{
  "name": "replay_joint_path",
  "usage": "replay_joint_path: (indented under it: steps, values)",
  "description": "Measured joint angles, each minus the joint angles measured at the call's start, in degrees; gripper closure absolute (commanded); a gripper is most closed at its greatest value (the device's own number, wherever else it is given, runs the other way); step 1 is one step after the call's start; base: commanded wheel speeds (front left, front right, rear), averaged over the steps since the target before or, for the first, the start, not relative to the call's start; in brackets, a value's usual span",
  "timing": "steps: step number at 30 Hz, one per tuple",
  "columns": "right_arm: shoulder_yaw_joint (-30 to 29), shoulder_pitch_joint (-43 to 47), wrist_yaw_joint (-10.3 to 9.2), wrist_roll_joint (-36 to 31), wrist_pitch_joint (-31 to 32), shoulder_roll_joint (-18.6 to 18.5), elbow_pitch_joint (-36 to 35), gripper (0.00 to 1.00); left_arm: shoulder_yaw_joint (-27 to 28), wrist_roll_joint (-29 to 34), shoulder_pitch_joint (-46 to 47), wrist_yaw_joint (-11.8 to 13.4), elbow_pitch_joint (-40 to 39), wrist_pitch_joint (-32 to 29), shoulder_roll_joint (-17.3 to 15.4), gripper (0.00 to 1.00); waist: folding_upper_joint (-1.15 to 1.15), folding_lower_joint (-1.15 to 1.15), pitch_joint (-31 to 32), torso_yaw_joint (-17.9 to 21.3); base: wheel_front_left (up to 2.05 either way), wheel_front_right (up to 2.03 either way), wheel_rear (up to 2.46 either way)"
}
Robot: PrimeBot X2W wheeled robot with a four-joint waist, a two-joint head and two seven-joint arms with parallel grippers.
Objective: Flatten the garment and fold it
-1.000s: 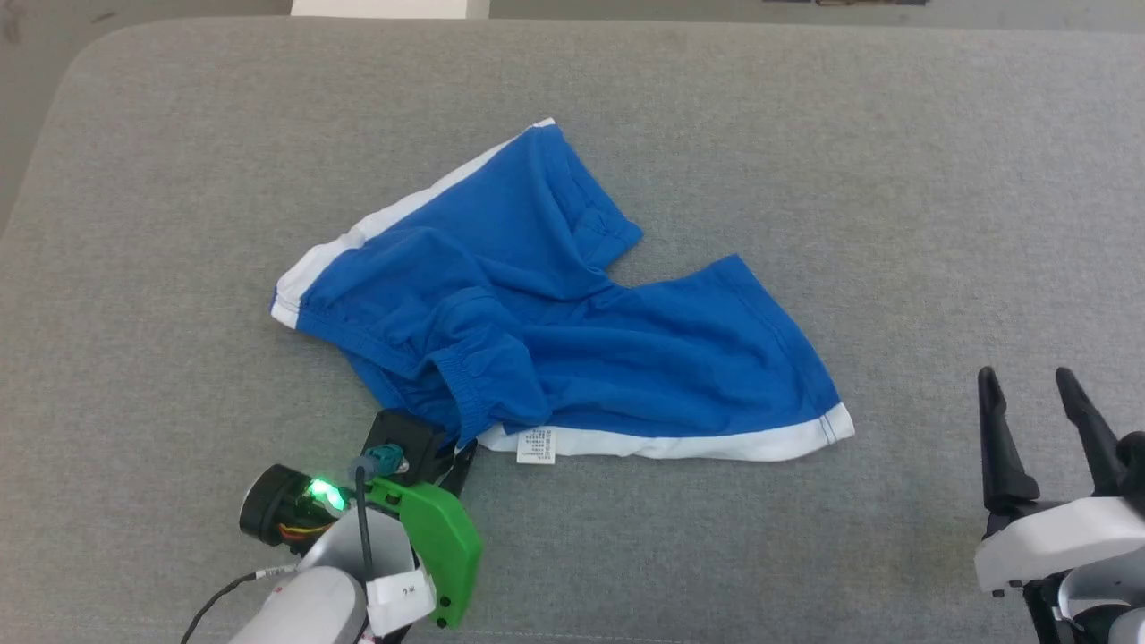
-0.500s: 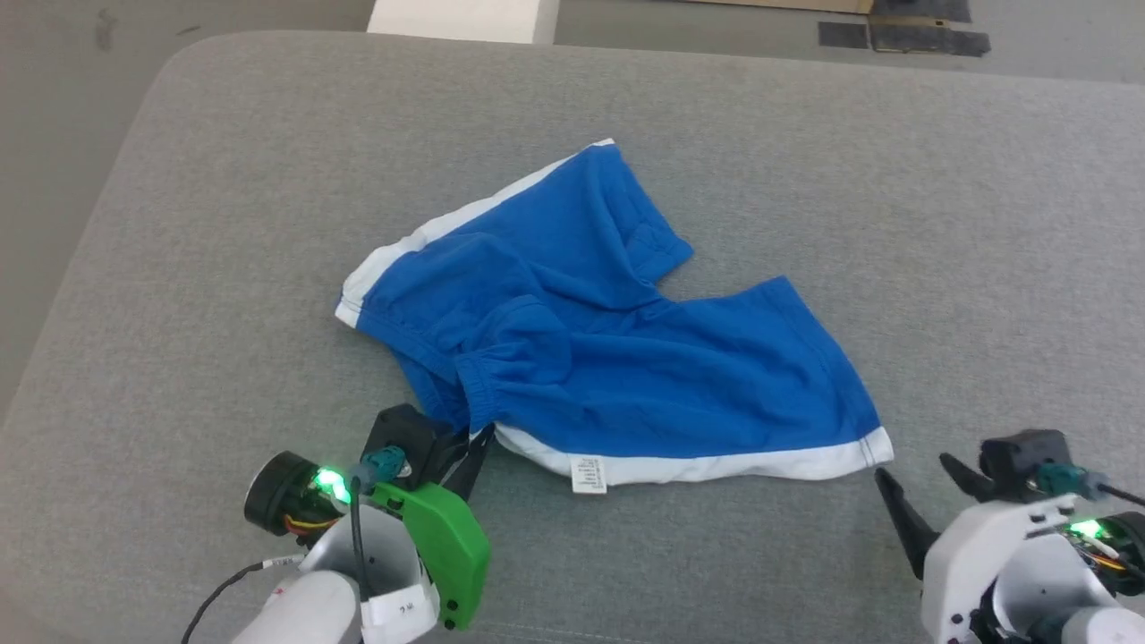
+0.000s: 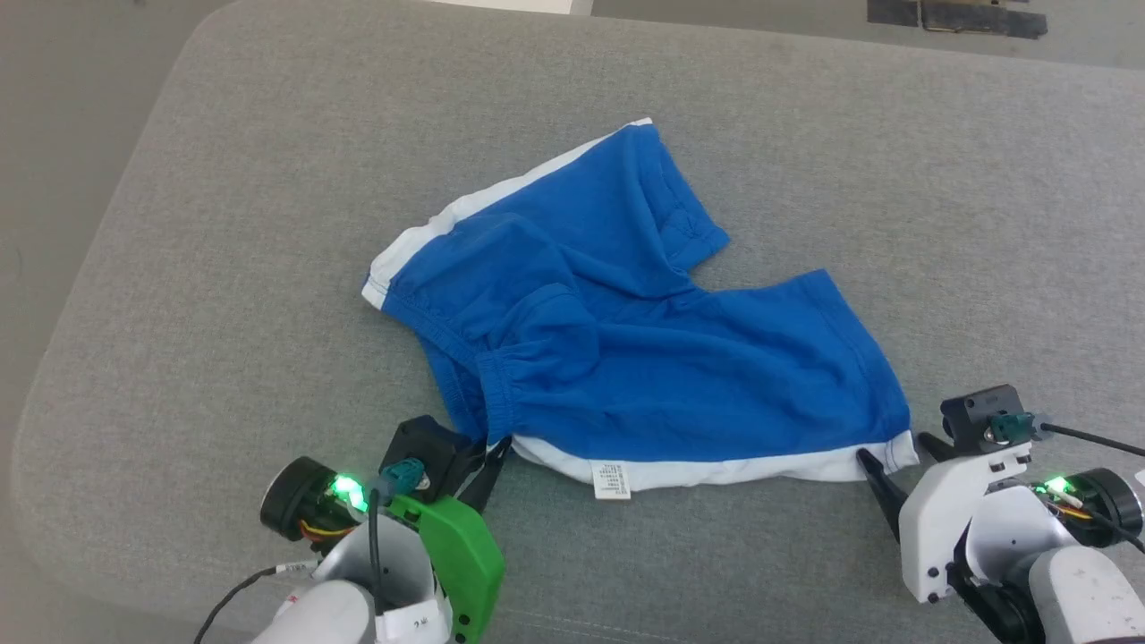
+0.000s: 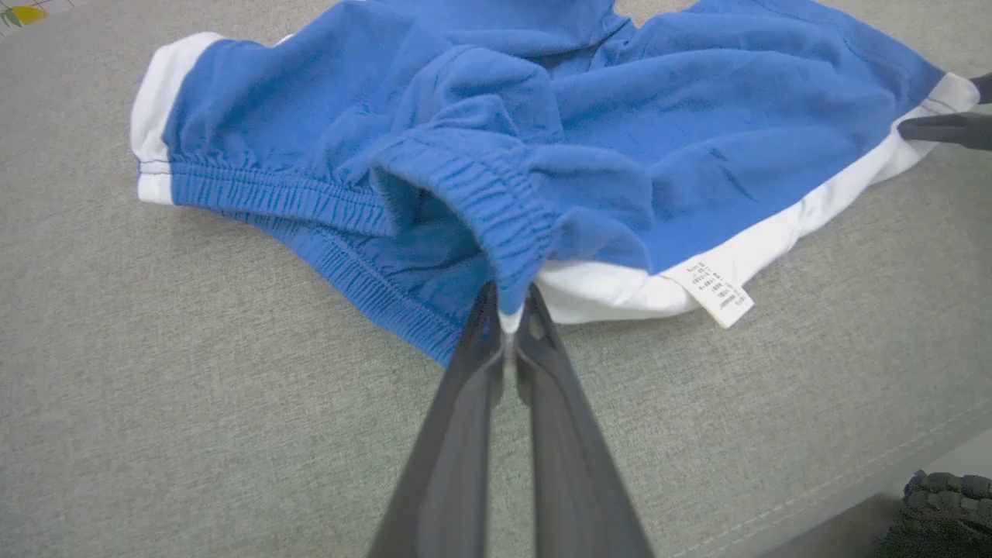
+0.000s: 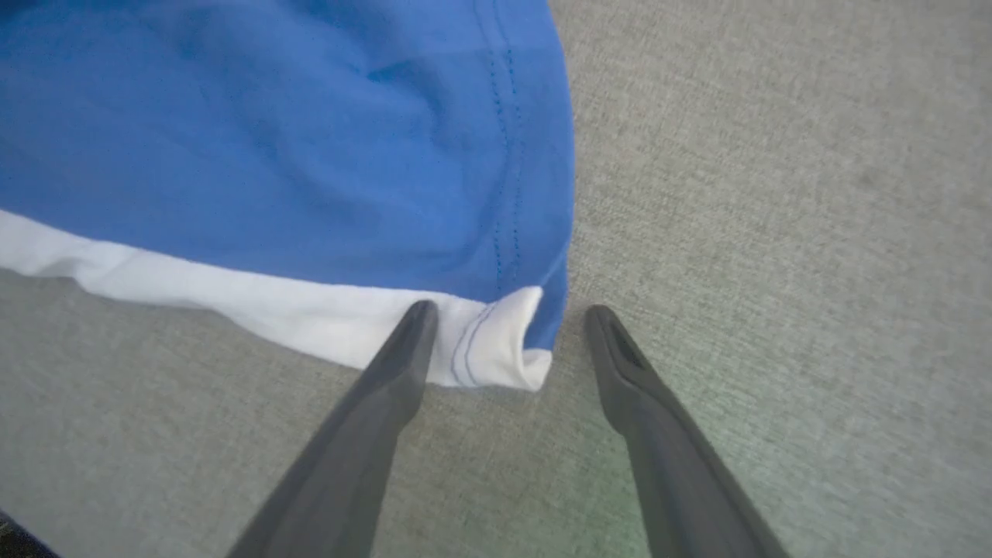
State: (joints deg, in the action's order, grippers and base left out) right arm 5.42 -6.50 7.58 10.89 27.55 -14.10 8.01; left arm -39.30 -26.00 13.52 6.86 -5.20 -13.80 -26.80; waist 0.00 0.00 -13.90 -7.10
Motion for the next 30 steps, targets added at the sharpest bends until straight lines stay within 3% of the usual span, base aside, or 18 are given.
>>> replay_joint_path:
  steps: [1, 2, 3, 4, 11, 18, 24, 30]
  values:
    - [0.2, -0.4, 0.0, 0.0, -0.4, 0.0, 0.5, 0.0, -0.1, 0.0, 0.0, -0.1, 0.0, 0.0, 0.0, 1.0, 0.0, 0.0, -0.1, -0.1, 0.0, 0.0, 0.0]
    - [0.4, -0.7, 0.01, 0.0, -0.5, -0.1, 0.9, 0.18, -0.2, 0.0, 0.0, -0.2, 0.0, 0.0, 0.0, 1.0, 0.0, 0.0, -0.2, -0.3, 0.0, 0.0, 0.0]
    - [0.5, -1.0, 0.01, 0.0, -0.8, -0.2, 1.2, 0.83, -0.2, 0.0, 0.0, -0.2, 0.1, 0.0, 0.0, 1.0, 0.0, 0.0, -0.2, -0.3, 0.0, 0.0, 0.0]
    - [0.6, -1.2, 0.01, 0.0, -1.2, -0.3, 1.5, 1.0, -0.3, 0.0, 0.0, -0.3, 0.2, 0.0, 0.0, 1.0, 0.0, 0.0, -0.1, -0.4, 0.0, 0.0, 0.0]
    - [0.2, -1.6, 0.01, 1.1, -3.9, -0.9, 2.5, 1.0, -0.6, 0.0, 0.0, -0.8, 0.1, -0.1, -1.7, 1.0, 0.0, 0.0, 1.3, -0.1, 0.0, 0.0, 0.0]
    - [-0.2, -1.5, 0.01, 7.6, -6.7, -4.1, -3.4, 1.0, 0.1, 0.0, 1.0, -2.6, -4.0, -1.5, -4.7, 1.0, 0.0, 0.0, 4.1, 0.8, 0.0, 0.0, 0.0]
    - [-0.8, -3.6, 0.01, 14.2, -7.1, -8.8, -10.3, 1.0, 3.2, -1.2, 7.2, -5.8, -10.0, -4.9, -8.3, 1.0, 0.0, 0.0, 6.7, 2.4, 0.0, 0.0, 0.0]
    - [-1.7, -13.4, 0.01, 21.2, -5.3, -15.0, -15.8, 1.0, 8.9, -5.8, 21.2, -11.0, -14.5, -10.4, -12.2, 1.0, 0.0, 0.0, 9.6, 5.2, 0.0, 0.0, 0.0]
